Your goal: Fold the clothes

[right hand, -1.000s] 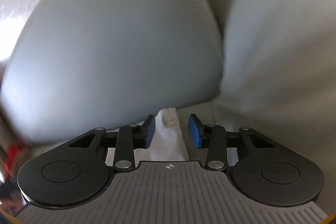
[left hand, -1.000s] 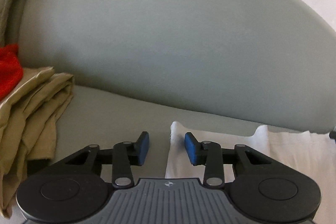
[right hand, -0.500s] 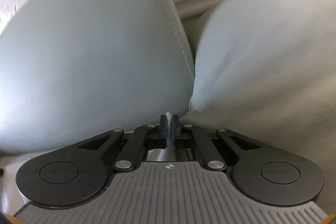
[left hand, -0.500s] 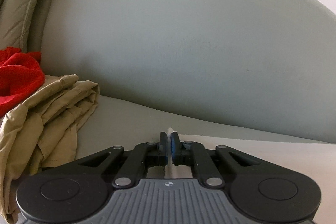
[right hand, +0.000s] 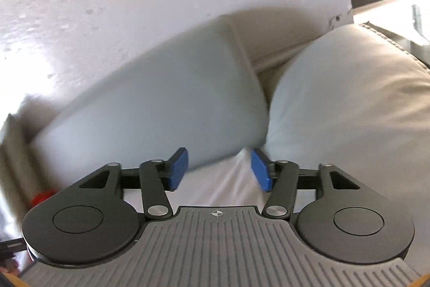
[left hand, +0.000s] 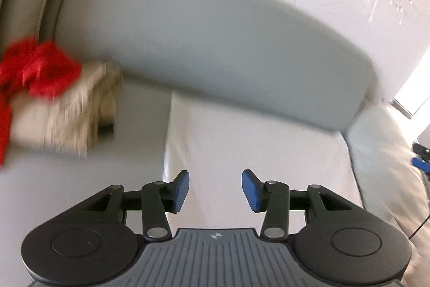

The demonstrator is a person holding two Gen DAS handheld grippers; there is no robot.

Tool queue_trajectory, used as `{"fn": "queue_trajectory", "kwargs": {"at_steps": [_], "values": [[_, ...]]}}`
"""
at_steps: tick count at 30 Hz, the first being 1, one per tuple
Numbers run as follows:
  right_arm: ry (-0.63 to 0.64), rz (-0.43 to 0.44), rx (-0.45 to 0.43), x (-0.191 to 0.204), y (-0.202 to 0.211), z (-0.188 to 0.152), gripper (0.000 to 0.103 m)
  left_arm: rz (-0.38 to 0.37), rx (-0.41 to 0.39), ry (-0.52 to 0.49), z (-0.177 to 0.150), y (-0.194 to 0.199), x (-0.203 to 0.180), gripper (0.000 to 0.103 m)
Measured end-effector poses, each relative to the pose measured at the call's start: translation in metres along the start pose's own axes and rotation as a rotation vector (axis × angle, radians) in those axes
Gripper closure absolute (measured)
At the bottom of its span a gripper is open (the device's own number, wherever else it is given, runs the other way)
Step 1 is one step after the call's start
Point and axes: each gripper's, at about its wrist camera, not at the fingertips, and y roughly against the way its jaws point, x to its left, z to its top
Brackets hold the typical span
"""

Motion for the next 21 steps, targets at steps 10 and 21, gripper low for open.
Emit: {"fn": "queue_trajectory", "kwargs": {"at_steps": [10, 21], "values": [[-0.073, 0.207, 0.442, 0.012, -0.110, -0.120, 0.097, 0.271, 0.018, 0.032, -0.067, -0.074, -0.005, 0.103], [-0.005, -0.302, 0.270, -0.034, -0.070, -0.116, 0.099, 0.385, 0.050, -0.059, -0.067, -0.055, -0.004, 0.097]]}}
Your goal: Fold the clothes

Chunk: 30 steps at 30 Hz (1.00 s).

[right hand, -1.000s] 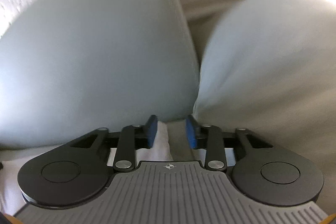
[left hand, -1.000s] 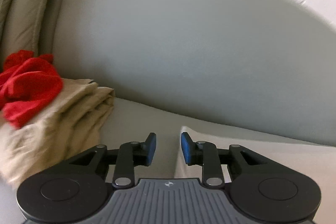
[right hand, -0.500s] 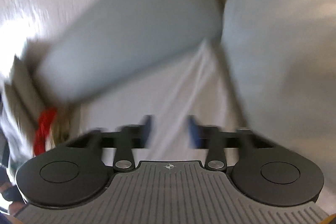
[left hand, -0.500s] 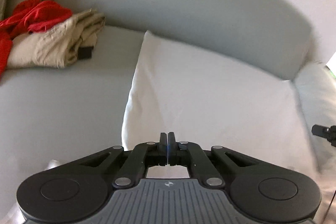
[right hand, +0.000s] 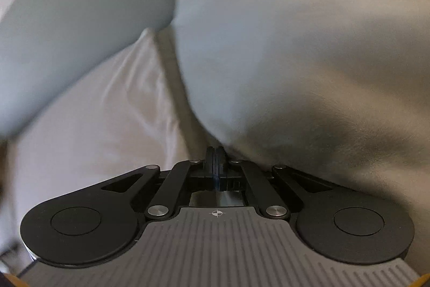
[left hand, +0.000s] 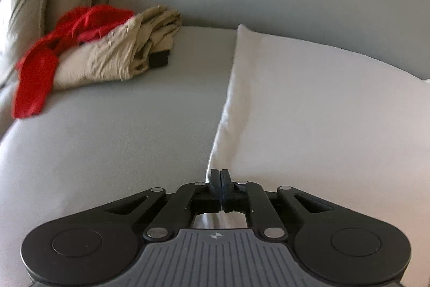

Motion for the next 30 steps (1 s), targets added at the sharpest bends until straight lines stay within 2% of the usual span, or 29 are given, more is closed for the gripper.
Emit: {"fn": "queue_trajectory", "kwargs": {"at_steps": [1, 3, 4, 6, 7, 8, 9, 10, 12, 13, 15, 17, 21, 23, 24, 25, 26, 27, 28, 30], "values": [[0.030, 0.009, -0.030, 0.011, 0.014, -0.003, 0.092, -0.036, 0.003, -0.002, -0.003, 0.010, -0.003, 0.096], [0.064, 0.078, -0.064, 0.028, 0.040, -0.014, 0.090, -0.133, 0.026, -0.014, -0.012, 0.028, -0.009, 0.096], [0.065, 0.140, -0.034, 0.034, 0.044, -0.021, 0.090, -0.187, 0.044, -0.025, -0.019, 0.036, -0.013, 0.092], [0.063, 0.247, 0.035, 0.044, 0.047, -0.037, 0.091, -0.217, 0.103, -0.061, -0.037, 0.039, -0.021, 0.089], [0.051, 0.251, 0.089, 0.045, 0.040, -0.046, 0.092, -0.222, 0.127, -0.079, -0.046, 0.041, -0.024, 0.089], [0.047, 0.233, 0.134, 0.045, 0.033, -0.054, 0.096, -0.155, 0.109, -0.097, -0.052, 0.043, -0.020, 0.090], [0.057, 0.162, 0.146, 0.041, 0.027, -0.061, 0.103, -0.087, 0.090, -0.115, -0.057, 0.044, -0.015, 0.090], [0.066, 0.089, 0.114, 0.034, 0.026, -0.066, 0.103, -0.028, 0.075, -0.129, -0.062, 0.047, -0.011, 0.092], [0.103, -0.089, 0.048, 0.021, 0.034, -0.069, 0.103, -0.035, 0.083, -0.096, -0.062, 0.059, -0.002, 0.093], [0.121, -0.106, 0.056, 0.017, 0.036, -0.070, 0.103, -0.039, 0.088, -0.080, -0.062, 0.065, 0.002, 0.094], [0.114, -0.065, 0.075, 0.017, 0.051, -0.071, 0.103, -0.049, 0.095, -0.050, -0.061, 0.078, 0.010, 0.095], [0.115, -0.023, 0.043, 0.025, 0.082, -0.074, 0.092, -0.102, 0.069, -0.065, -0.065, 0.109, 0.005, 0.094], [0.151, 0.127, -0.023, 0.042, 0.169, -0.091, 0.091, -0.222, -0.013, -0.083, -0.085, 0.185, -0.002, 0.092], [0.162, 0.205, -0.050, 0.036, 0.214, -0.093, 0.087, -0.271, -0.051, -0.097, -0.097, 0.217, -0.004, 0.085], [0.169, 0.243, -0.058, 0.026, 0.234, -0.088, 0.076, -0.291, -0.065, -0.104, -0.104, 0.229, -0.006, 0.071], [0.180, 0.273, -0.062, 0.022, 0.249, -0.083, 0.064, -0.302, -0.068, -0.113, -0.111, 0.235, -0.008, 0.065], [0.199, 0.284, -0.054, 0.029, 0.254, -0.076, 0.057, -0.309, -0.066, -0.120, -0.118, 0.239, -0.009, 0.065], [0.214, 0.292, -0.045, 0.032, 0.260, -0.074, 0.057, -0.317, -0.062, -0.127, -0.126, 0.240, -0.013, 0.064], [0.221, 0.292, -0.033, 0.026, 0.271, -0.086, 0.056, -0.319, -0.061, -0.128, -0.133, 0.236, -0.016, 0.060], [0.233, 0.292, -0.011, 0.017, 0.277, -0.105, 0.051, -0.291, -0.078, -0.126, -0.148, 0.217, -0.028, 0.059]]}}
